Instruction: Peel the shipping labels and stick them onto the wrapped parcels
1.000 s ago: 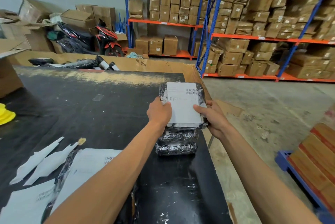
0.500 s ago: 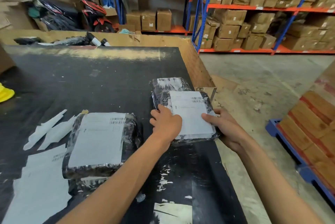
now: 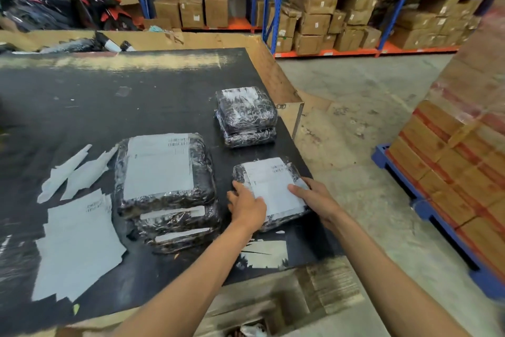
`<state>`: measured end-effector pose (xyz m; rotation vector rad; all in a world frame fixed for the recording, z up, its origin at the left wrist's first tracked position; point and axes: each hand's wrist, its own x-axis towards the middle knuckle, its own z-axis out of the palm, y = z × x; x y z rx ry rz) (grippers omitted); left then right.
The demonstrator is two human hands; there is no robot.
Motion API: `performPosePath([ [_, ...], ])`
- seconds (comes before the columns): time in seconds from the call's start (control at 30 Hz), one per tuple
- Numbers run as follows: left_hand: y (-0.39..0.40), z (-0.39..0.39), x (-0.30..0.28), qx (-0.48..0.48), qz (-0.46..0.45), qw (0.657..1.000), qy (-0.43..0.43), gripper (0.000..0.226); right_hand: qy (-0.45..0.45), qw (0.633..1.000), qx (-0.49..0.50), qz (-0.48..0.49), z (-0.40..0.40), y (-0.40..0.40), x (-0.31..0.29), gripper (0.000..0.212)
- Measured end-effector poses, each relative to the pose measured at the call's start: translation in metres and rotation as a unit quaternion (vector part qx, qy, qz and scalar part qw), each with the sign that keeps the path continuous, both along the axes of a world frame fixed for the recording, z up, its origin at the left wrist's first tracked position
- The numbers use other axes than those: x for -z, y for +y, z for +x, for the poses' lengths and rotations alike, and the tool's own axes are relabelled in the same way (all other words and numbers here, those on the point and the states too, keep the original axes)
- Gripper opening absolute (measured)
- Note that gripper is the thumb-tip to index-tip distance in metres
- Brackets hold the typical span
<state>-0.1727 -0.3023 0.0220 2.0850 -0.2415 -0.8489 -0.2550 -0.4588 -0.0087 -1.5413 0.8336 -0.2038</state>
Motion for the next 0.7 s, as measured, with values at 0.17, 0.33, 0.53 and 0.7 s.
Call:
performPosePath([
  [0.17, 0.008, 0.004, 0.001, 0.013, -0.025, 0.999, 0.026, 0.079, 0.022, 0.997, 0.010, -0.076, -0.010, 0.014, -0.004, 0.077],
  [0.33, 0.023, -0.006, -0.015, 0.055, -0.063, 0.996, -0.032, 0.080, 0.063, 0.971, 0.028, -0.230, -0.014, 0.036, -0.017, 0.074],
  [0.53, 0.087, -0.039, -0.052, 0.122, -0.180, 0.965, -0.143, 0.044, -0.053, 0.956, 0.023, -0.289, -0.023, 0.091, -0.050, 0.021],
  [0.7, 0.164, -0.035, -0.061, 0.035, -0.232, 0.955, -0.181, 0.023, -0.122, 0.961, -0.048, -0.245, -0.025, 0.163, -0.087, 0.015],
])
